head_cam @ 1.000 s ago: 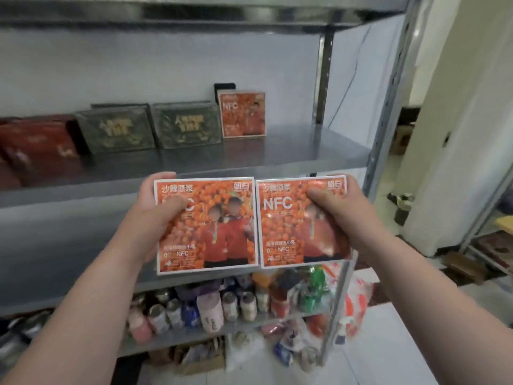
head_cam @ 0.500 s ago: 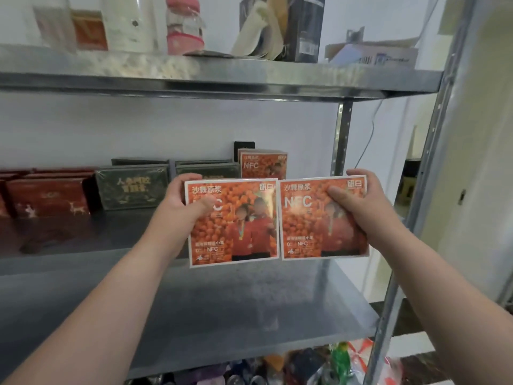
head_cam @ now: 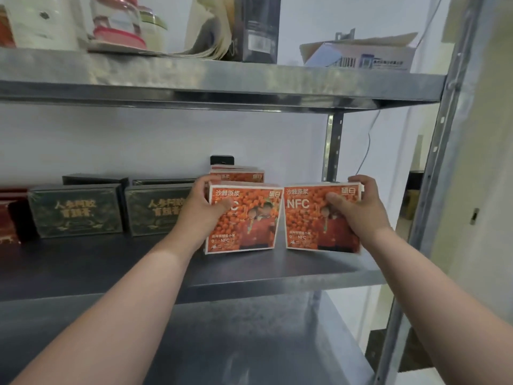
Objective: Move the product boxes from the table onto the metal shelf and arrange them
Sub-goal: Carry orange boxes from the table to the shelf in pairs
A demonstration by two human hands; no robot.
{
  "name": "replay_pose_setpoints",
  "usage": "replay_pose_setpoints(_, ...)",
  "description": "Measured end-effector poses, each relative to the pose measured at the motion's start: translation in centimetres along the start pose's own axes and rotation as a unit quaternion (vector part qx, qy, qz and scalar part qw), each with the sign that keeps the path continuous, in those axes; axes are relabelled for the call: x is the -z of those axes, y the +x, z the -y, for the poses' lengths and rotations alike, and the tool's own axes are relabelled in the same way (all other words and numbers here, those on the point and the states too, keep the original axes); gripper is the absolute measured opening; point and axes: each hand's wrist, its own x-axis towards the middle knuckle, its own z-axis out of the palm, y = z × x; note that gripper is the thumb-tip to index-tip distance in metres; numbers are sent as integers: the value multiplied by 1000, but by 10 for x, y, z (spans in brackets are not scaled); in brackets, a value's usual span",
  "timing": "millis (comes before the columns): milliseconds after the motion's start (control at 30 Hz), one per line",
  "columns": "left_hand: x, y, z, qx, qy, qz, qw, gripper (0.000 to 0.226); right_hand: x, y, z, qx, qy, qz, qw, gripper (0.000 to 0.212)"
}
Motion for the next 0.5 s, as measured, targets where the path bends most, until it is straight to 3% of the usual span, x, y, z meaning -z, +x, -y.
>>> replay_pose_setpoints(133,-16,17,5,-10,109,-16,994,50,5,28,-17,5,-9,13,1000,46)
replay_pose_setpoints(233,-23,24,8,-63,221,-12,973,54,5,47,-22,-2,-53,13,998,42)
replay_pose_setpoints(333,-32,25,1,-147,406,3,902,61,1,66,-28,64,-179,19,982,38)
replay_pose_setpoints(433,-46,20,-6,-239,561,-6,792,70,-9,73,-27,195,-377,37,905,48)
replay_pose_setpoints(500,-55,19,-3,-243,609,4,755,88,-21,67,-28,258,-505,35,823,61)
